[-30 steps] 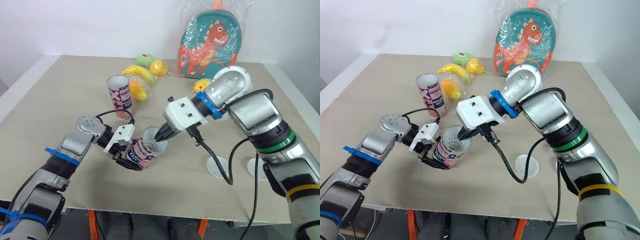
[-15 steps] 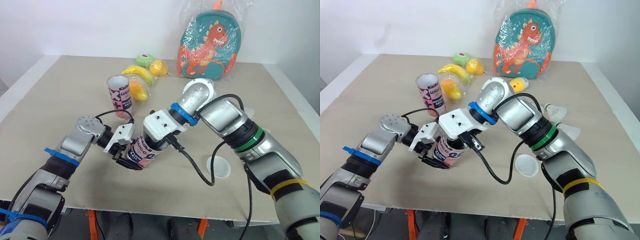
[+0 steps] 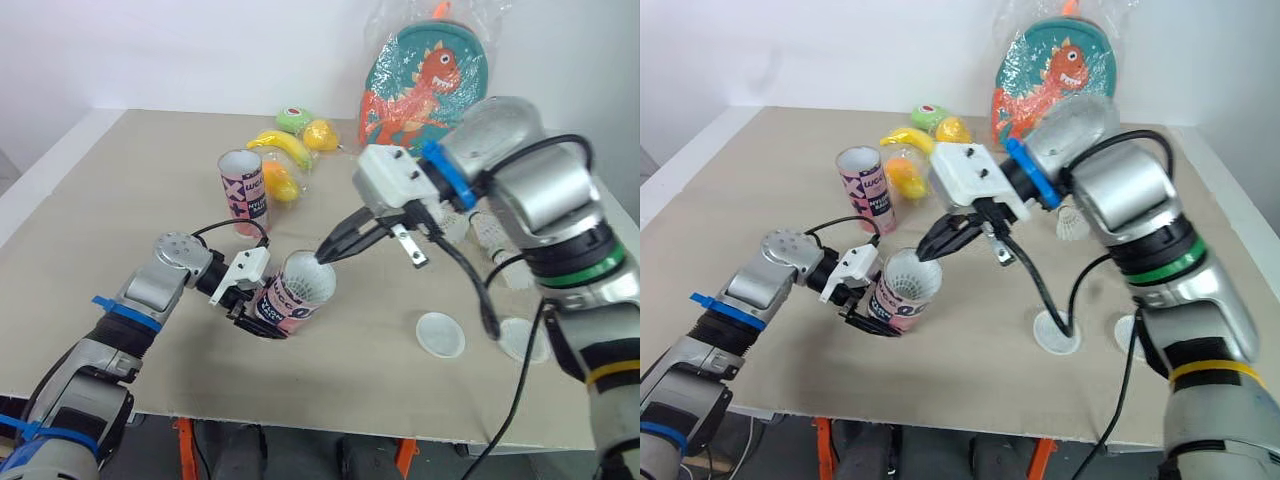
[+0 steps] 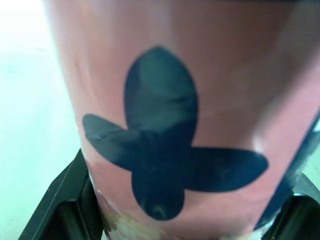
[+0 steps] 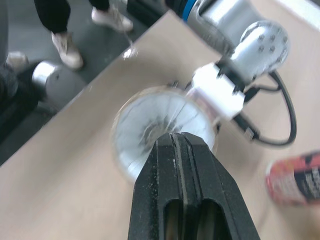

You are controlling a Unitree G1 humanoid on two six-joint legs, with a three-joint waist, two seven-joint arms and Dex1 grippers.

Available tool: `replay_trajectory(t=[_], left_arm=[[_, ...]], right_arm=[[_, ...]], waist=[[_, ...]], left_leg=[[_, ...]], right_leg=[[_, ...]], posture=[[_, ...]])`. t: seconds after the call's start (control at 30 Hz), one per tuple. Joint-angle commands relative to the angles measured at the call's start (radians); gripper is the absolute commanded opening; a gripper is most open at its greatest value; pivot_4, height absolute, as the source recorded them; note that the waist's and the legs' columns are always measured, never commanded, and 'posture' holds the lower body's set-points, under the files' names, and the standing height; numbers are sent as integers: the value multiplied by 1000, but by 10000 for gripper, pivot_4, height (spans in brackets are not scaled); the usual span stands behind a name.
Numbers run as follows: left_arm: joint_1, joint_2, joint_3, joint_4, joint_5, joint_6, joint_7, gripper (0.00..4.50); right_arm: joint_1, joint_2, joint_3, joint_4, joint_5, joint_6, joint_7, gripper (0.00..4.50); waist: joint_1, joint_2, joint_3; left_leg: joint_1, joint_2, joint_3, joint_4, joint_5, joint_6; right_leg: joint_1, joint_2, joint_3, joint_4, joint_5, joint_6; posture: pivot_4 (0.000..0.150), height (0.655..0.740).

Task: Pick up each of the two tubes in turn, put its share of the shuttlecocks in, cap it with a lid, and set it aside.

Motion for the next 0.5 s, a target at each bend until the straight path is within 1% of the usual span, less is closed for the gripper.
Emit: replay_trajectory(t=[0.03, 0.17, 0.23, 0.27, 0.3, 0.37, 0.4, 0.43, 0.47, 0.5], left_arm=[[-10, -19, 23, 2, 0, -19, 26, 34017], [1, -67, 75, -41, -52, -29, 69, 34017], [9, -111, 112, -105, -131, 40, 93, 34017], [12, -136, 128, -134, -160, 60, 114, 34017], [13, -156, 137, -155, -178, 78, 134, 34017], [20, -178, 132, -176, -190, 99, 149, 34017], [27, -190, 125, -176, -185, 95, 157, 34017], [36, -213, 119, -157, -181, 92, 174, 34017], [43, -231, 115, -139, -183, 99, 184, 34017], [51, -252, 111, -114, -184, 99, 191, 34017]], right_arm=[[39, -72, -118, -61, 14, 2, 22, 205], [181, -184, -262, -118, 33, 19, -35, 205], [299, -251, -345, -140, 45, 65, -73, 205], [365, -276, -379, -148, 38, 76, -97, 3167], [430, -298, -405, -158, 34, 86, -113, 5133], [557, -327, -444, -186, 33, 86, -127, 11130], [610, -330, -457, -197, 37, 93, -139, 16494], [669, -332, -459, -198, 24, 91, -157, 20666], [713, -338, -454, -194, 7, 82, -165, 27731], [756, -344, -443, -181, -19, 63, -170, 30420]], waist=[[2, 0, 0], [13, 0, 0], [15, -1, 1], [14, -1, 1], [13, 0, 1], [16, -1, 1], [15, 0, 1], [8, 2, 0], [6, 3, 0], [2, 5, 1]], left_leg=[[0, 0, 0, 0, 0, 0], [-3, -1, 0, 0, 0, 0], [-5, -2, 0, 0, 0, 0], [-5, -2, 0, 0, 0, 0], [-5, -2, 0, 0, 0, 0], [-5, -3, -2, -1, -1, 1], [-5, -3, -2, 0, -1, 1], [-5, -3, -2, 0, -1, 1], [-4, -3, -1, 0, -1, 1], [-4, -3, -1, 0, -1, 1]], right_leg=[[0, 0, 0, 0, 0, 0], [-2, -1, 1, 0, 0, 1], [-3, -1, 1, -1, -1, 2], [-3, -1, 1, -1, -1, 2], [-3, -1, 1, -1, -1, 3], [-2, -1, 0, -1, -2, 3], [-2, -1, 0, -1, -3, 3], [-2, -1, 0, -1, -3, 3], [-2, -1, 2, -1, -3, 3], [-2, -1, 2, 0, -3, 3]], posture=[[1500, 7302], [1500, 7302], [1500, 7302], [1500, 7302], [1500, 7302], [1500, 7302], [1500, 7302], [1500, 7302], [1500, 7302], [1500, 7302]])
